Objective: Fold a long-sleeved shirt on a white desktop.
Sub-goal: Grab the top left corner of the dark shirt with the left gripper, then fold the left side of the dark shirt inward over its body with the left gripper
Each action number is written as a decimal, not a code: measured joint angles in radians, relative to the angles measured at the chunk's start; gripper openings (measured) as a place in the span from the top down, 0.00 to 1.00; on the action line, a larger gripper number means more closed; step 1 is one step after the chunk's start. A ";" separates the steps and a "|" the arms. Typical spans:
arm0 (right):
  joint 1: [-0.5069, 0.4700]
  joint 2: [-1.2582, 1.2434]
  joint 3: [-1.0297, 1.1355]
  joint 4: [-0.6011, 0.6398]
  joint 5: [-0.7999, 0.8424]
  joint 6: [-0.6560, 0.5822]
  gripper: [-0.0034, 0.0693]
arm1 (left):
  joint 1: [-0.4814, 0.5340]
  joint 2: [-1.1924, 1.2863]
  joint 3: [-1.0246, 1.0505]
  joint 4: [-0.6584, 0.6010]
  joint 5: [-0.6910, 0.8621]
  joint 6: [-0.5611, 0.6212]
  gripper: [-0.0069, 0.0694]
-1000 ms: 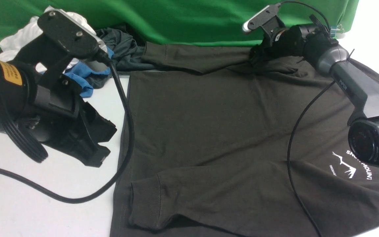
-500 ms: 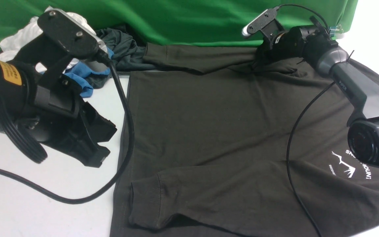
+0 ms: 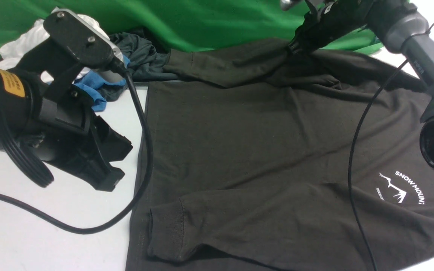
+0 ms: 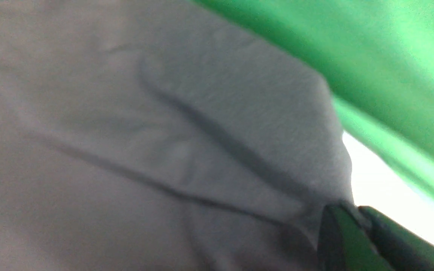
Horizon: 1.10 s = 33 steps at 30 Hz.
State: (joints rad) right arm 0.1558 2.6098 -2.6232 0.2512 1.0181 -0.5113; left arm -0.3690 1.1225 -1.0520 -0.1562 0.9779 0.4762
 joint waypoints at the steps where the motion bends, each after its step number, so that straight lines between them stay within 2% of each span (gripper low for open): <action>1: 0.000 -0.004 0.000 0.002 0.035 0.000 0.90 | 0.000 0.000 0.000 0.006 -0.001 0.002 0.89; 6: 0.000 -0.007 0.000 0.005 0.171 0.009 0.90 | 0.000 0.000 0.000 0.022 -0.003 0.002 0.89; 11: 0.000 -0.007 0.000 0.005 0.196 0.121 0.85 | 0.000 0.000 0.000 0.022 -0.010 0.002 0.89; 13: 0.000 -0.016 0.010 0.005 0.199 0.208 0.73 | 0.000 0.000 0.000 0.026 -0.011 0.002 0.89; 16: 0.001 -0.066 0.095 0.005 0.200 0.264 0.52 | 0.000 0.000 0.000 0.038 -0.021 0.002 0.89; 18: 0.007 -0.130 0.194 0.004 0.200 0.245 0.42 | 0.000 0.000 0.000 0.046 -0.026 0.002 0.89; 20: 0.022 -0.191 0.278 0.004 0.196 0.158 0.38 | 0.000 0.000 0.000 0.047 -0.028 0.002 0.89; 24: 0.058 -0.234 0.318 0.008 0.042 0.027 0.36 | 0.000 0.000 0.000 0.040 -0.037 0.002 0.89; 27: 0.072 -0.229 0.325 0.014 -0.176 -0.007 0.35 | 0.000 0.000 0.000 0.036 -0.037 0.002 0.89; 30: 0.072 -0.211 0.325 0.014 -0.283 -0.010 0.35 | 0.000 0.000 0.000 0.036 -0.037 0.002 0.89; 33: 0.070 -0.165 0.325 0.014 -0.374 -0.015 0.30 | 0.000 0.000 0.000 0.031 -0.037 0.002 0.89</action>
State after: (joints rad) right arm 0.2261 2.4453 -2.2986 0.2647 0.6440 -0.5262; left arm -0.3690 1.1225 -1.0520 -0.1250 0.9407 0.4783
